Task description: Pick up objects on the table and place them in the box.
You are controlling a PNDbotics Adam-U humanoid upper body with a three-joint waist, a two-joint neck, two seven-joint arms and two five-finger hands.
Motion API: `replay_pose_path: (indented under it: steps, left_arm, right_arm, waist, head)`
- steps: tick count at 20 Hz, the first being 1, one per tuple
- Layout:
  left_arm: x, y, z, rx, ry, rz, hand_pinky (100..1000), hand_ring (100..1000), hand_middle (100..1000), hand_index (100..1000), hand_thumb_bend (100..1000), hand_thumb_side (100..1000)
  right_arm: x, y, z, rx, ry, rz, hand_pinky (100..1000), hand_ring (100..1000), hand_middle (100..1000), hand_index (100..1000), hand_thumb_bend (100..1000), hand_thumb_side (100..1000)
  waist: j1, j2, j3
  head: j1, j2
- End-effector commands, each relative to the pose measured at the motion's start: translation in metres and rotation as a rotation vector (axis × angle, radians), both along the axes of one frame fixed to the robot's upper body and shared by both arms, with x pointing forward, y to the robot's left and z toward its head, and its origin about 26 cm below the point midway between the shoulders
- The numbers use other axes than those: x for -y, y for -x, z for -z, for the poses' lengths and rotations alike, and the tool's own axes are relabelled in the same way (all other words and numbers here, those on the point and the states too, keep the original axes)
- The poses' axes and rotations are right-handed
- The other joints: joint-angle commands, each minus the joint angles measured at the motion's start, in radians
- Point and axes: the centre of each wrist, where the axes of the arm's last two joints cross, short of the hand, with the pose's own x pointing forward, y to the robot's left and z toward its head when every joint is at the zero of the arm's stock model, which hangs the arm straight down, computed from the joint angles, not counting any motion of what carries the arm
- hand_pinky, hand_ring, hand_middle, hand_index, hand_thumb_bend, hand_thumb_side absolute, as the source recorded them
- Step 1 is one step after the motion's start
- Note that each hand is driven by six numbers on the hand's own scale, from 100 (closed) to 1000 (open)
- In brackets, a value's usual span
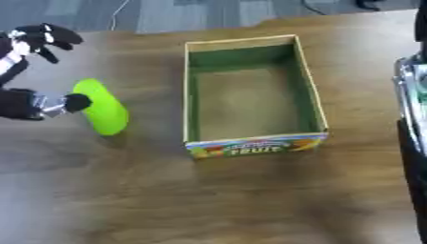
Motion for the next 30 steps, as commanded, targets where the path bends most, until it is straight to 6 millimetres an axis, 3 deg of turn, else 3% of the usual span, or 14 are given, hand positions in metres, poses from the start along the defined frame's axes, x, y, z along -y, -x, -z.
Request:
replay_pose_path:
  steps: [1,7,16,30]
  left_arm:
    - [-0.002,0.002,-0.017,0.017,-0.122,-0.033,640,816,842,899,1000,772]
    - [0.001,-0.003,-0.023,0.030,-0.206,-0.086,670,840,857,913,1000,780]
    - [-0.003,-0.026,-0.019,-0.019,-0.248,-0.118,665,822,841,906,1000,766]
    - [-0.019,-0.062,0.013,-0.162,-0.183,-0.131,652,807,826,900,1000,732]
  right_arm:
    - [0.003,0.002,-0.006,0.019,0.021,0.010,100,527,594,660,100,914]
    - [0.003,0.002,-0.006,0.020,0.020,0.010,100,527,594,660,100,915]
    - [0.003,0.002,-0.006,0.022,0.019,0.010,100,526,593,660,100,916]
    - [0.001,0.002,-0.007,0.024,0.014,0.007,100,526,593,660,100,916]
  waist:
    - [0.001,-0.019,-0.003]
    - [-0.001,-0.020,-0.007]
    - [-0.002,-0.021,-0.018]
    - [-0.002,-0.016,-0.030]
  head:
    - [-0.013,0.000]
    - [-0.013,0.000]
    - [-0.010,0.000]
    - [-0.002,0.000]
